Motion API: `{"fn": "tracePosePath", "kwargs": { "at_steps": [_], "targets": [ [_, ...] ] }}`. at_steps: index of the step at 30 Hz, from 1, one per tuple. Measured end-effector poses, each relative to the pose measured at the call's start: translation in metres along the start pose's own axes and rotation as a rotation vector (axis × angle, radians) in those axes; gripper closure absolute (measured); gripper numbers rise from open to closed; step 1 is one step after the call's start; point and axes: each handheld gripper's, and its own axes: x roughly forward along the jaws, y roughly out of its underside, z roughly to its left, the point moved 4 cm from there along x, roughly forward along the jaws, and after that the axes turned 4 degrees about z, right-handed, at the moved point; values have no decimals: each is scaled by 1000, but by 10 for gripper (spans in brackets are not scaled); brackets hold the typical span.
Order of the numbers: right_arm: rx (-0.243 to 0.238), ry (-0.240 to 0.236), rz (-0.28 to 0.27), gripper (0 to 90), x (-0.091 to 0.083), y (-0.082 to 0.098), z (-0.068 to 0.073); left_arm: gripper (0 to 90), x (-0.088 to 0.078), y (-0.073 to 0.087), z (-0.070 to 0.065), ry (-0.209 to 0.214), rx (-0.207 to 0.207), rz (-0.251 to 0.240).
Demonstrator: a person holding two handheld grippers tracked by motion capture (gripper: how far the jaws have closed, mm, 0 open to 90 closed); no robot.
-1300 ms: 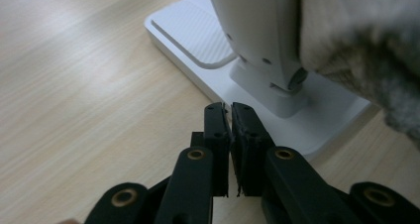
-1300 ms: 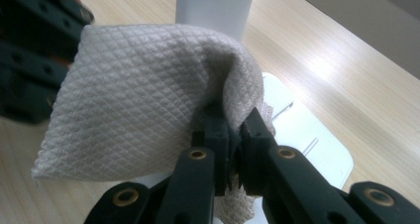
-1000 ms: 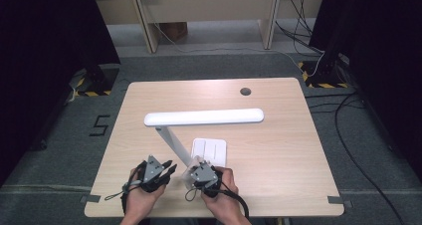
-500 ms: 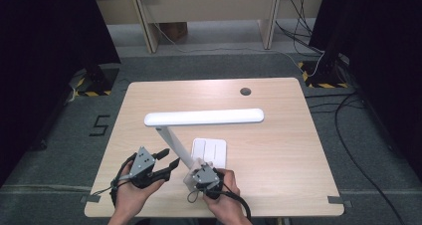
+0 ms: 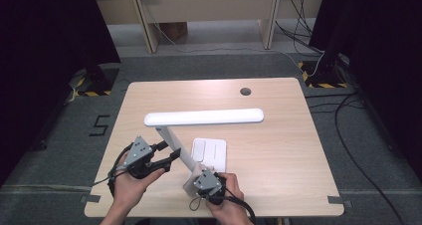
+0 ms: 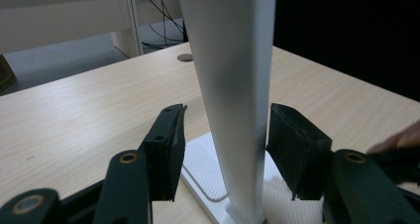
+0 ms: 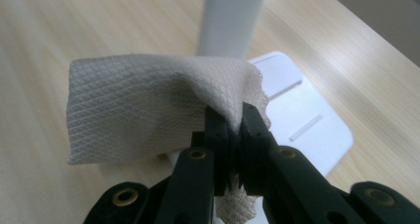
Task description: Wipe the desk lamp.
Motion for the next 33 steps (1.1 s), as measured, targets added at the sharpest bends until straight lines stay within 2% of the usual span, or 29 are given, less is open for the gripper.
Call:
{"fn": "tracePosePath", "kwargs": {
  "at_steps": [6, 11, 14, 19, 23, 26, 33],
  "targets": [
    [-54, -43, 7, 856, 3, -6, 12, 524, 2, -3, 1, 9, -3, 2],
    [-79, -74, 32, 856, 10, -8, 17, 565, 5, -4, -1, 12, -6, -1],
    [-65, -108, 54, 856, 18, -6, 19, 567, 6, -5, 0, 14, -13, 0],
    [-47, -133, 69, 856, 26, -6, 19, 588, 7, -6, -1, 8, -12, 0],
    [-4, -146, 70, 857, 27, -5, 17, 605, 8, -6, -2, 3, -21, 0],
    [5, -140, 77, 858, 25, -2, 15, 607, 8, -7, -3, -11, -5, 4],
    [30, -130, 89, 858, 19, 10, 5, 608, 8, -7, -3, -13, -8, 4]
  ]
}}
